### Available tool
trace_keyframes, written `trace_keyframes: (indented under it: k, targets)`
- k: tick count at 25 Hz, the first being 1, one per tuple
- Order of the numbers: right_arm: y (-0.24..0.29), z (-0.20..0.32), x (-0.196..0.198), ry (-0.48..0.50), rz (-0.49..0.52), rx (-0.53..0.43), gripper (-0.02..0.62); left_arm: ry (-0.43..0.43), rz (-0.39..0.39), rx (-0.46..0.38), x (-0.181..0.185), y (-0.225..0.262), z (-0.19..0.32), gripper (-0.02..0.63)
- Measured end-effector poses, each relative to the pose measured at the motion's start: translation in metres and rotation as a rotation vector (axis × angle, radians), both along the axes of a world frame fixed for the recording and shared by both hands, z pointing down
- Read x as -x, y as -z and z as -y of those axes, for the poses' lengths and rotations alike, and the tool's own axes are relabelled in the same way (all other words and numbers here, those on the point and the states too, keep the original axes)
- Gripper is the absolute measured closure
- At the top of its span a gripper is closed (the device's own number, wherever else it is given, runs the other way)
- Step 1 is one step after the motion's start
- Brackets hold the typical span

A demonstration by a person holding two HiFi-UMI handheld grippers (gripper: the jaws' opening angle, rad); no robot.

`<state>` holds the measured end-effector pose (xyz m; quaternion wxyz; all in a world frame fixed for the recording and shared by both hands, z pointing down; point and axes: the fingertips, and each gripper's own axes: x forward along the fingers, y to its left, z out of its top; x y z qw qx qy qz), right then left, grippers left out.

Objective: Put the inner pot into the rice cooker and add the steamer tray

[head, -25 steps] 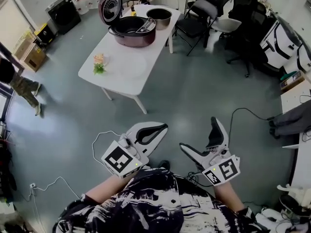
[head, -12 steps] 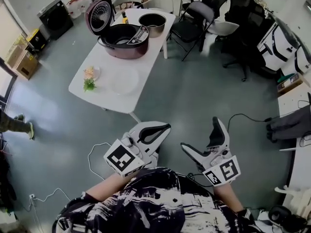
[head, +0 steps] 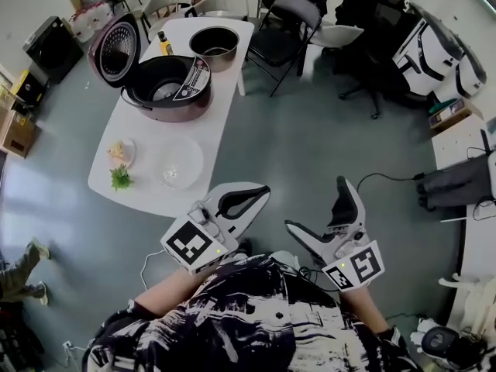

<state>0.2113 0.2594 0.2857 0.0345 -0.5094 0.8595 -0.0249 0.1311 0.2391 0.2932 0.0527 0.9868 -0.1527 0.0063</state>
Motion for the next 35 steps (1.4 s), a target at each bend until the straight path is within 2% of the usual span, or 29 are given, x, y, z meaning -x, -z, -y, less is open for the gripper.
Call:
trace_keyframes:
  k: [5,11,18,22,25,28,35]
  targets:
    - [-0.001,0.038,-0.024,-0.015,0.009,0.002,0.041,-0.02,0.002,0.01,-0.026,-0.002,0.036,0.601]
    - [-0.007,0.117,-0.077,0.06,0.029,-0.003,0.041,0.05,0.043,0.0,-0.075,-0.007,0.105,0.601]
    - [-0.001,0.224,-0.141,0.248,0.016,-0.01,0.042,0.204,0.029,-0.027,-0.149,0.009,0.205,0.601]
    - [0.002,0.271,-0.165,0.388,-0.015,-0.017,0.041,0.311,0.031,-0.032,-0.176,0.013,0.247,0.601]
    - [-0.001,0.305,-0.168,0.464,-0.018,-0.011,0.043,0.38,0.041,-0.027,-0.179,0.009,0.271,0.601]
    - [-0.006,0.335,-0.157,0.536,-0.003,0.0,0.041,0.466,0.047,-0.005,-0.166,0.002,0.292,0.601]
    - [-0.01,0.4,-0.088,0.685,-0.03,0.002,0.043,0.619,-0.001,-0.003,-0.108,-0.006,0.342,0.601]
